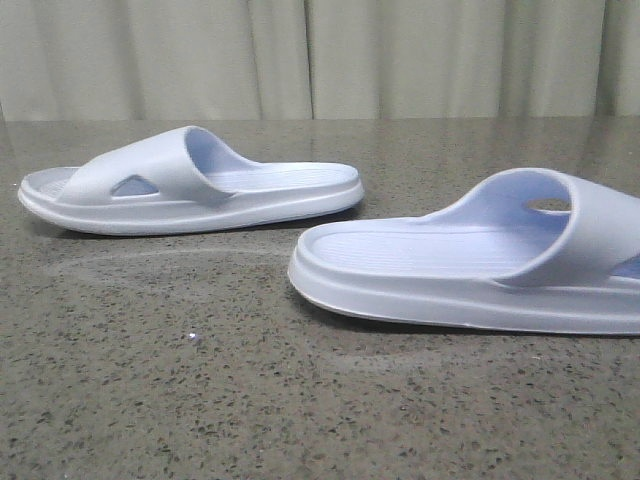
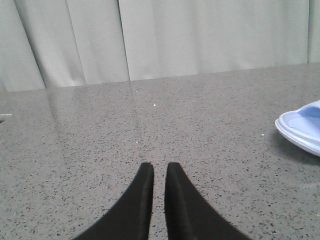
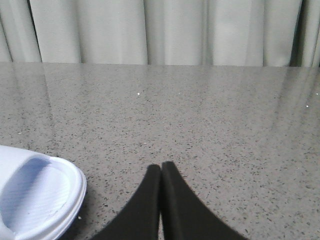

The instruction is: Insert blue slippers together front up

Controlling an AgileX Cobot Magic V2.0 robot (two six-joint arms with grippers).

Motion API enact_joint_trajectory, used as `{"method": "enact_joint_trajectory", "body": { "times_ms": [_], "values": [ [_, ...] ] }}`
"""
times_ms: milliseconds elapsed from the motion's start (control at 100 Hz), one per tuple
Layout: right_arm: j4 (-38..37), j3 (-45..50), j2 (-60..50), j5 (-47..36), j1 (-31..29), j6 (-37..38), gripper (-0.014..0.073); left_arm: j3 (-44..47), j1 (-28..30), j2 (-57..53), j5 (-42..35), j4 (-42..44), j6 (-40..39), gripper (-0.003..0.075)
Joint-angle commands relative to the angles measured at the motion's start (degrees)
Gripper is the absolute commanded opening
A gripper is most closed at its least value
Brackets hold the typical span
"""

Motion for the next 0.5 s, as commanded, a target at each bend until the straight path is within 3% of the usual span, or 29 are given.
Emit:
{"method": "enact_joint_trajectory", "body": {
  "times_ms": [0,350,490],
  "values": [
    [0.08,1.18,-0.34,-4.47,0.22,0.03,-0.0078,0.53,0.01,-1.12,-4.75,-0.51,-0.44,0.0015],
    [1.09,1.18,-0.34,-6.8,0.22,0.03,-0.0078,0.53,0.01,-1.12,-4.84,-0.95,-0.44,0.0015],
    [2.34,1.18,-0.34,-6.8,0.22,0.03,-0.0078,0.53,0.01,-1.12,-6.71,-9.44,-0.44,0.0015]
  ]
}}
